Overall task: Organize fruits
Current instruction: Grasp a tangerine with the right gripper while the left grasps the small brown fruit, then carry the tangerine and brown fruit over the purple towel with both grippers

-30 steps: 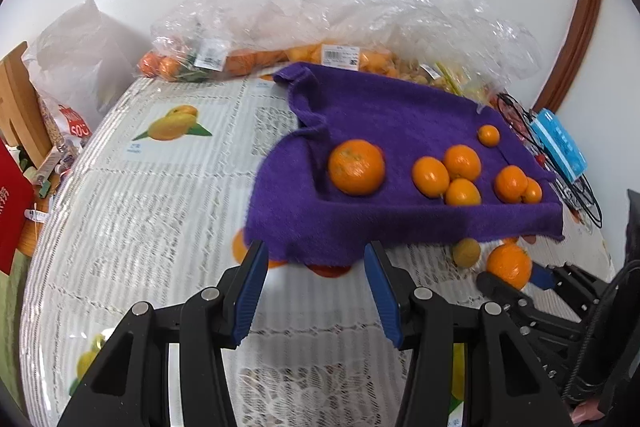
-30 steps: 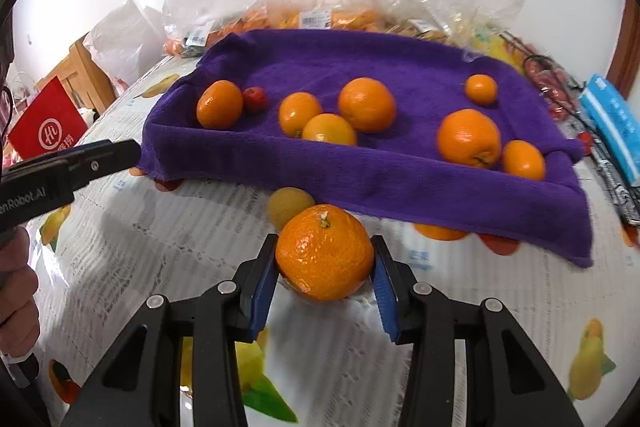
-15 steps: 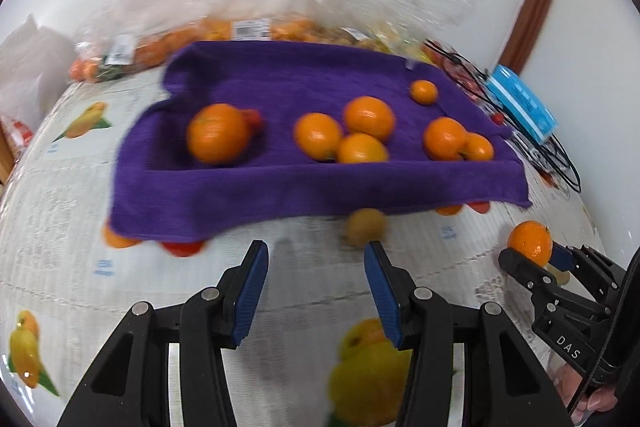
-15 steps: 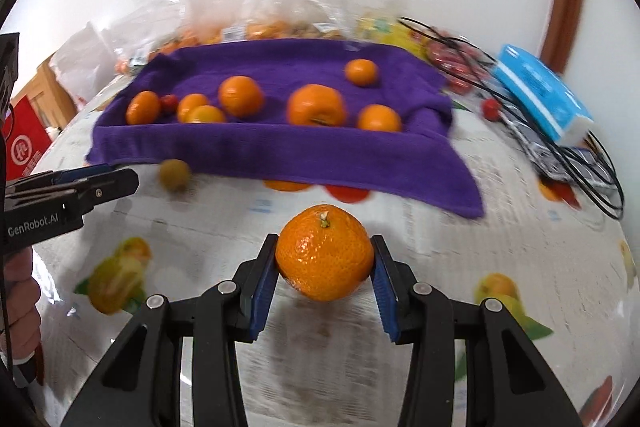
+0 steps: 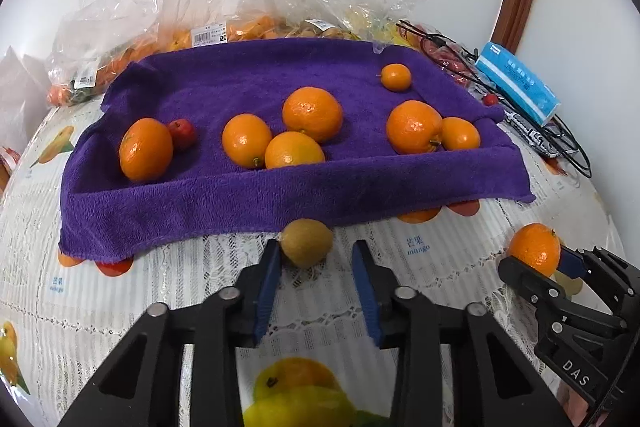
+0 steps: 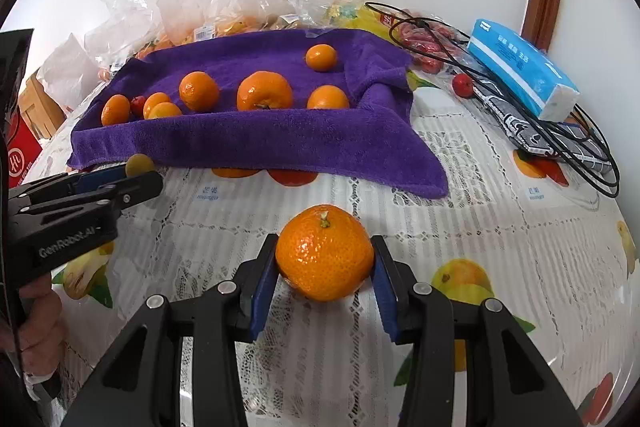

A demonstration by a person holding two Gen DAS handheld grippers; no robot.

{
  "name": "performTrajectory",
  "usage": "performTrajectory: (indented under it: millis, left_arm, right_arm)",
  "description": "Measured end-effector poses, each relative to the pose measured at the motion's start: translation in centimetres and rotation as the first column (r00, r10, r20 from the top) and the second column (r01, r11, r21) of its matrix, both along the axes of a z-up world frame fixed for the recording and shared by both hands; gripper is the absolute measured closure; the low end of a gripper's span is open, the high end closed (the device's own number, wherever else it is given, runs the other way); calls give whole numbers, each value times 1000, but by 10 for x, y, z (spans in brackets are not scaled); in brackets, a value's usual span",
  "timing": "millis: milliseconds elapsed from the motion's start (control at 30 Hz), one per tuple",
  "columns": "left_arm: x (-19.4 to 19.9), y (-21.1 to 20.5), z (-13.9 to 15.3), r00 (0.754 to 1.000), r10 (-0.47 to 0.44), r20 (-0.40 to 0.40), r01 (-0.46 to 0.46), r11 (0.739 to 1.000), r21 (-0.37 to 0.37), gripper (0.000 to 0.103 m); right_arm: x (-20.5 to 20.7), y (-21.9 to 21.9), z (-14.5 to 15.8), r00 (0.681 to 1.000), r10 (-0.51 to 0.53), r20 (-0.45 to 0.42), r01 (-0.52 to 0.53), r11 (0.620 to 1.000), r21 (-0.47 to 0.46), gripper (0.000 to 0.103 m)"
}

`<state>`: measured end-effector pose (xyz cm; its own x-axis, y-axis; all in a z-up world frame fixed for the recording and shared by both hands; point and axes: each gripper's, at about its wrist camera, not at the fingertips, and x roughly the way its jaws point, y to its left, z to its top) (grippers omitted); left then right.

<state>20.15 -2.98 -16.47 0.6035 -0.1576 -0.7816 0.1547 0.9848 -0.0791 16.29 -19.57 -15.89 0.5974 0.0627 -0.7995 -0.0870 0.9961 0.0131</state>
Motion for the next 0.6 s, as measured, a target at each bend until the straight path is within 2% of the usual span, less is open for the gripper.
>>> performTrajectory:
  millis: [33, 167, 600]
  left_arm:
    - [1, 0, 0, 1000, 6, 0, -6, 1000, -1, 77]
    - [3, 3, 0, 1000, 7, -1, -7, 1000, -23, 77]
    - [5, 3, -1, 1000, 14, 1, -14, 1000, -26, 77]
  right_arm:
    - [0, 0, 0, 1000, -1, -2, 1, 1000, 3, 59]
    - [2, -1, -1, 1000, -13, -2, 13, 1000, 17, 59]
    - [3, 1, -2, 1000, -13, -8, 13, 1000, -1, 59]
